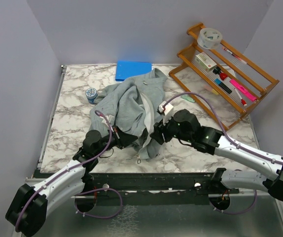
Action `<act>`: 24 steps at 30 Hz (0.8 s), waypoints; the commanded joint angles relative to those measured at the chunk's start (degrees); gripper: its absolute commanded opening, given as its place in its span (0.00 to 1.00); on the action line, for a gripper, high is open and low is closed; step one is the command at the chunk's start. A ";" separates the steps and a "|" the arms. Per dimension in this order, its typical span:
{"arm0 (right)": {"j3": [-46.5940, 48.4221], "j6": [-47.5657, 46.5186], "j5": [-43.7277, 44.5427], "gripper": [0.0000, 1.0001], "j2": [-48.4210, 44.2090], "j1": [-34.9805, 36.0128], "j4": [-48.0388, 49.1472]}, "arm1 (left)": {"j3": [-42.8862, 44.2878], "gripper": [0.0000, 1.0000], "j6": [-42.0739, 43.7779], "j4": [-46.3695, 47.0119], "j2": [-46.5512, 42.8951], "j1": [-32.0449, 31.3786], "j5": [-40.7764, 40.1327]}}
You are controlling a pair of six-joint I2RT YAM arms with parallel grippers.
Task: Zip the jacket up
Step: Insert the zipper into the jacket.
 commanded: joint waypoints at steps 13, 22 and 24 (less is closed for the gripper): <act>-7.33 28.97 -1.49 1.00 -2.81 9.87 -0.08 | 4.34 0.00 0.47 -20.60 -2.23 0.13 -19.24; -7.80 43.81 8.28 0.93 10.12 14.32 13.99 | 1.19 0.00 -0.91 -19.65 -2.44 0.13 -15.24; -6.83 45.51 10.31 0.91 13.49 14.34 15.79 | 0.16 0.00 -1.25 -20.15 -3.10 0.13 -14.98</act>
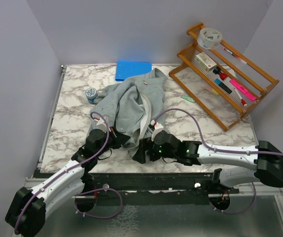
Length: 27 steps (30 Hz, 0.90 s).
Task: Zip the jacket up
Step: Insert the zipper into the jacket.
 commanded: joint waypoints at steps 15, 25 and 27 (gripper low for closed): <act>0.29 -8.62 13.38 0.75 13.49 -8.21 6.77 | -4.83 0.00 -0.31 1.63 2.59 -0.05 7.92; 8.33 -37.69 -4.23 0.79 14.60 -21.43 -2.33 | -1.95 0.00 -0.59 11.79 16.01 -3.27 3.71; 10.40 -38.96 -8.37 0.81 13.59 -21.46 -5.51 | -1.08 0.00 -1.59 13.51 18.11 -3.39 0.56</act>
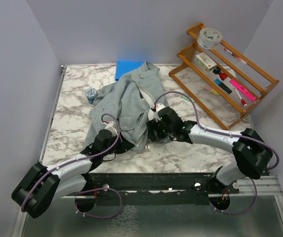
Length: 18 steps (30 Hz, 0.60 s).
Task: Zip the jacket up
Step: Insert the zipper into the jacket.
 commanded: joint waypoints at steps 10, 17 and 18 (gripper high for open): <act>-1.73 5.75 -9.03 0.69 -19.55 0.17 -12.24 | 8.73 0.00 0.15 7.51 10.31 -0.66 -15.61; -5.81 13.02 -1.33 0.72 -20.63 6.74 -13.64 | 11.89 0.00 1.40 7.47 14.88 -0.54 -14.74; -5.70 13.67 0.10 0.77 -19.36 7.43 -14.25 | 11.98 0.00 1.52 7.43 14.99 -0.49 -14.73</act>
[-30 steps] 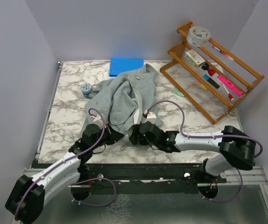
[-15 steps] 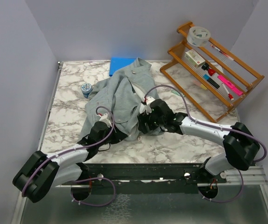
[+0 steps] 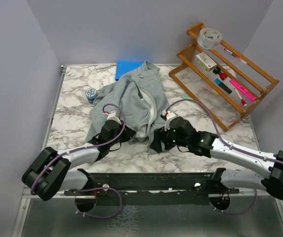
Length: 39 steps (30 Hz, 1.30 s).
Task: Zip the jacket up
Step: Insert the zipper into the jacket.
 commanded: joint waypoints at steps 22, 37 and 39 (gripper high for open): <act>10.53 9.01 16.41 0.89 25.50 5.50 -10.17 | 0.58 0.00 2.27 0.87 -1.58 0.37 -0.74; 10.73 10.04 21.44 0.87 32.03 7.26 -11.57 | 0.40 0.00 1.94 0.87 -1.55 0.46 -0.80; 10.66 10.04 21.70 0.85 32.83 7.26 -11.50 | 0.31 0.00 1.94 0.89 -1.66 0.46 -0.78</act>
